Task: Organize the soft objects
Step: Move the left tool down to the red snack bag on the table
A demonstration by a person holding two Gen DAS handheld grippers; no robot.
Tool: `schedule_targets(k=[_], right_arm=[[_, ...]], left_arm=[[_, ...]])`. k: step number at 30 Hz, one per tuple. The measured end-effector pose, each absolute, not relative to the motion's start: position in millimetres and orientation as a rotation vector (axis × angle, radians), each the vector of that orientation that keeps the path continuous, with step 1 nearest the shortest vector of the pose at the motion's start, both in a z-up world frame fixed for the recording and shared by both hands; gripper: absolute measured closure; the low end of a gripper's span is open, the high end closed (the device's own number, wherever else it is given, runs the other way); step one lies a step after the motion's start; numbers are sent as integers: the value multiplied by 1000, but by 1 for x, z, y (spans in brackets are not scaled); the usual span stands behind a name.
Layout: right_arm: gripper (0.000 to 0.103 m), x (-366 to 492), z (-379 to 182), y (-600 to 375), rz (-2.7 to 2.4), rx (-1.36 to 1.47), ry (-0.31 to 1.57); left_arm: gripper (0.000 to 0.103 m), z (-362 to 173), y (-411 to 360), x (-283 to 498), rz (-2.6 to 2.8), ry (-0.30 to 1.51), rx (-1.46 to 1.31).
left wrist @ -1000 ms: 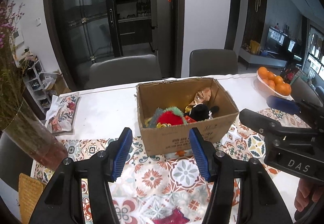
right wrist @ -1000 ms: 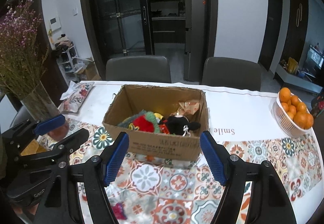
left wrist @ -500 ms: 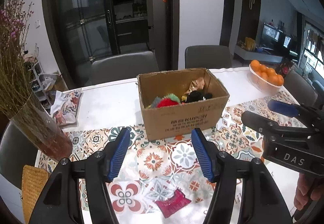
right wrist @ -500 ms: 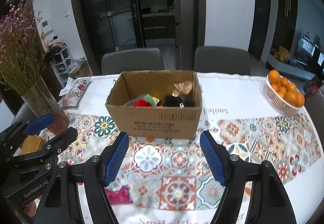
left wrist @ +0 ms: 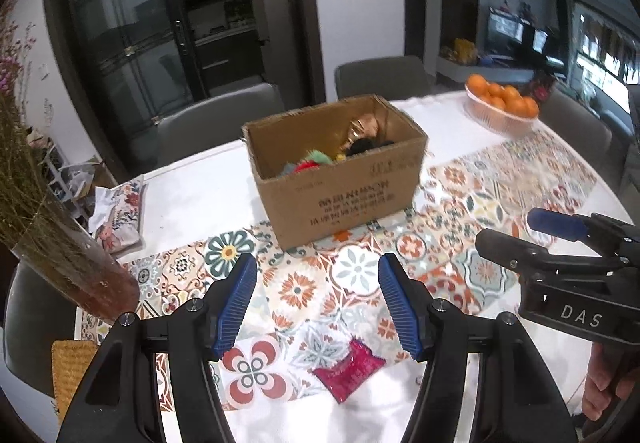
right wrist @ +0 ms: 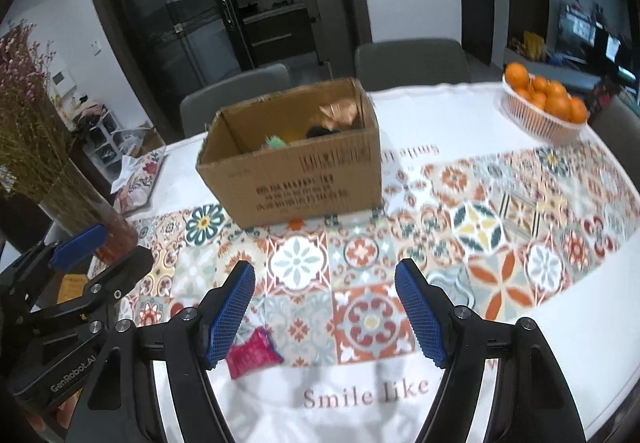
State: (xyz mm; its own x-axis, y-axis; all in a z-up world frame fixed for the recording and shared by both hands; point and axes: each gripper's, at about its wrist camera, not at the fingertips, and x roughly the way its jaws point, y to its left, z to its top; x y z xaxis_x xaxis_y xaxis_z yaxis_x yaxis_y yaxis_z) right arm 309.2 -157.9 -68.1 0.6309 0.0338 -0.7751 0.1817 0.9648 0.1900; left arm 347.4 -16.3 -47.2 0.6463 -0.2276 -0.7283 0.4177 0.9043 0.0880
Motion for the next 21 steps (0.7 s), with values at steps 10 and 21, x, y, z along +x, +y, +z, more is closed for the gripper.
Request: schedule_targets(k=[10, 21], right_arm=[[29, 285, -109, -163, -146, 405, 971], [29, 280, -161, -155, -177, 435, 1097]], left_arm=[[41, -74, -24, 333, -438, 843, 371], [41, -114, -22, 330, -486, 941, 422]])
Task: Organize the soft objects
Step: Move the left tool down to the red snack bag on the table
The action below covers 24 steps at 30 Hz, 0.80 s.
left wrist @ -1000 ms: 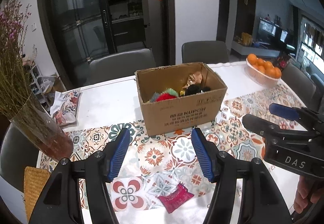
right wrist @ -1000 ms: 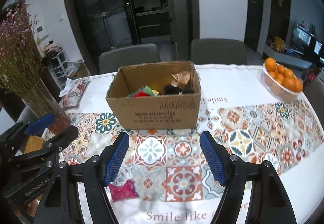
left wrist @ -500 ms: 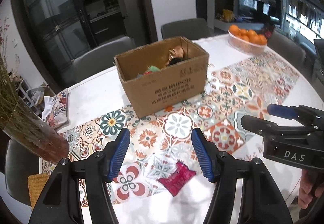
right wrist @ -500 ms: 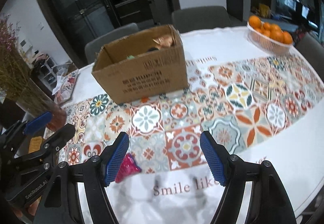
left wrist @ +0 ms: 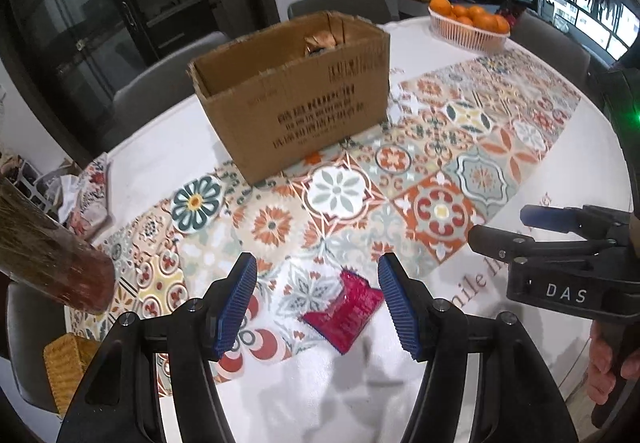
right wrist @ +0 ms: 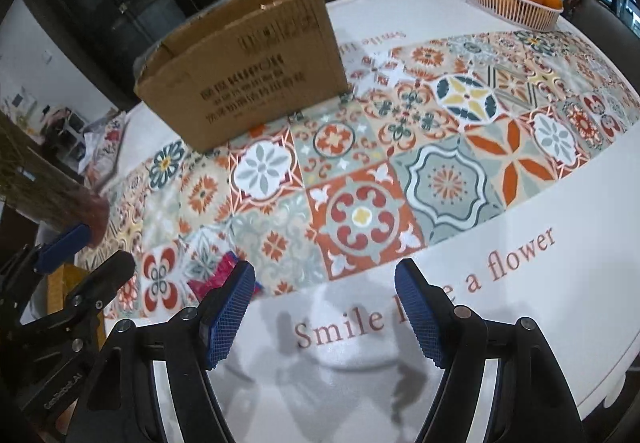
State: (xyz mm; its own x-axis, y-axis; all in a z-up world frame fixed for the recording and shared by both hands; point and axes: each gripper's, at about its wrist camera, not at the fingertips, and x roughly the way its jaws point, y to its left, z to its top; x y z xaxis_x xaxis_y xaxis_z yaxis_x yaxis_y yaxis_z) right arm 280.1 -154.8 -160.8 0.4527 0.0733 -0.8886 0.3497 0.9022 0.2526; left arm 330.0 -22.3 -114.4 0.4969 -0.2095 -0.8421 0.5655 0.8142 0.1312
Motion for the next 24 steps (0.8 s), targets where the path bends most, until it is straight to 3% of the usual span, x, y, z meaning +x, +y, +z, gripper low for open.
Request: schedule_targets(k=[24], right_arm=[[29, 287, -215, -130, -154, 349, 1296]], left_arm=[[41, -214, -38, 339, -717, 1161, 672]])
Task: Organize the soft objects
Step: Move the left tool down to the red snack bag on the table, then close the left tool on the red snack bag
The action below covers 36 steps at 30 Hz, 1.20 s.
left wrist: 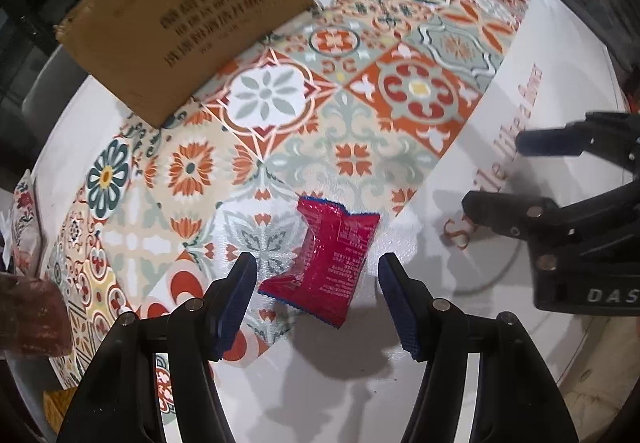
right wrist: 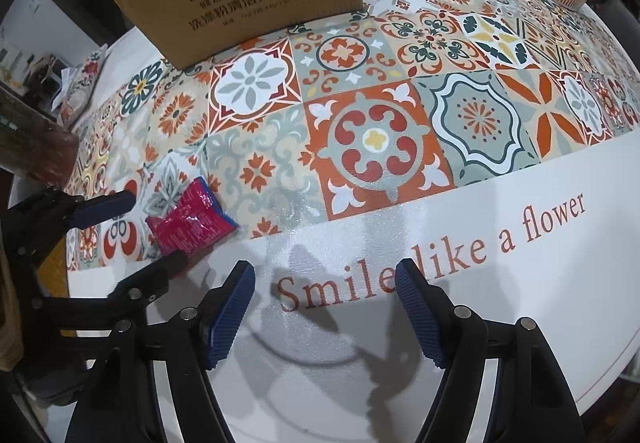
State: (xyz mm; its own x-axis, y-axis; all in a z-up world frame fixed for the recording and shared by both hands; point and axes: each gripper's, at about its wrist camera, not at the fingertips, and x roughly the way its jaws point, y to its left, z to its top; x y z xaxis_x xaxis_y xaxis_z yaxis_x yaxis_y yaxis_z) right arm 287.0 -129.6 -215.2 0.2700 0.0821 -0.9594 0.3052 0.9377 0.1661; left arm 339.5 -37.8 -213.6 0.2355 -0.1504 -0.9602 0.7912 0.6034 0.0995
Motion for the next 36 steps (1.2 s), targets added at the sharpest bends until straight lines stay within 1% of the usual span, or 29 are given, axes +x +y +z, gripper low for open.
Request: schedule_targets(k=[8, 16, 19, 21, 27, 36], right_arm=[[29, 291, -228, -128, -152, 342, 1342], [29, 294, -234, -130, -162, 337, 1355], [29, 295, -236, -130, -162, 334, 1358], [29, 295, -236, -130, -160, 336, 1357], [29, 294, -234, -133, -151, 324, 1341], [29, 298, -224, -135, -101, 278, 1299]], left_arm=[[41, -239, -44, 344, -731, 1201, 700], [42, -250, -49, 349, -701, 1209, 668], [48, -251, -47, 351, -686, 1215, 634], [62, -250, -46, 351, -677, 1219, 607], [66, -252, -30, 350, -605, 1214, 499], [69, -236, -5, 339, -472, 1211, 279]])
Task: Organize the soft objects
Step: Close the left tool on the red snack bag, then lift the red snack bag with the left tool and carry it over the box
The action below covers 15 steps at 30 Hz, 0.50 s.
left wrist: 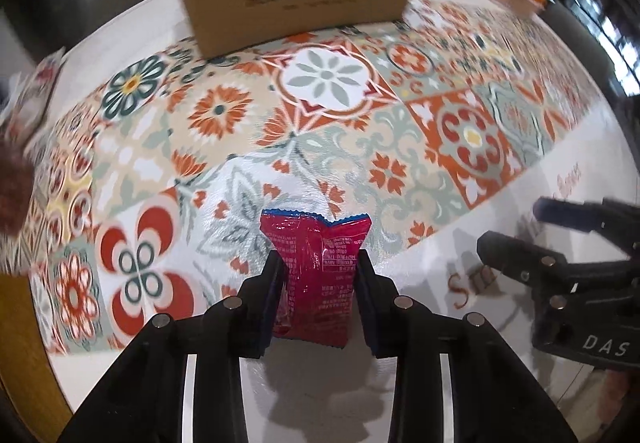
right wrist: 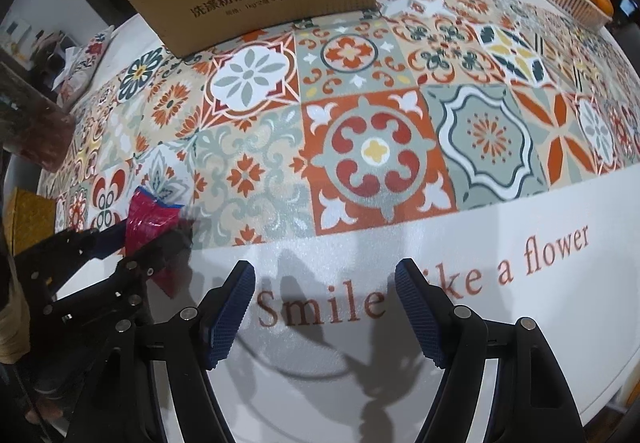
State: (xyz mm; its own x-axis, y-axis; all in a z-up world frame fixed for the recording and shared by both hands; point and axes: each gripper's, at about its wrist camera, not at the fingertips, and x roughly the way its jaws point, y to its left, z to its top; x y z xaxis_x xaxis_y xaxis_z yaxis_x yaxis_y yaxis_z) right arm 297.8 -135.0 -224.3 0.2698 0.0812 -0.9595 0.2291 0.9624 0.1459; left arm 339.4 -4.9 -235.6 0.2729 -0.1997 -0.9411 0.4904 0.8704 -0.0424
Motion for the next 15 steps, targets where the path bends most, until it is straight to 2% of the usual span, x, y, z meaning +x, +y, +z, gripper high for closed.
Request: schedule_targets(k=[15], right_arm=[[29, 311, -170, -146, -42, 179, 1126]], left_arm=[[69, -179, -3, 342, -327, 1094, 41]])
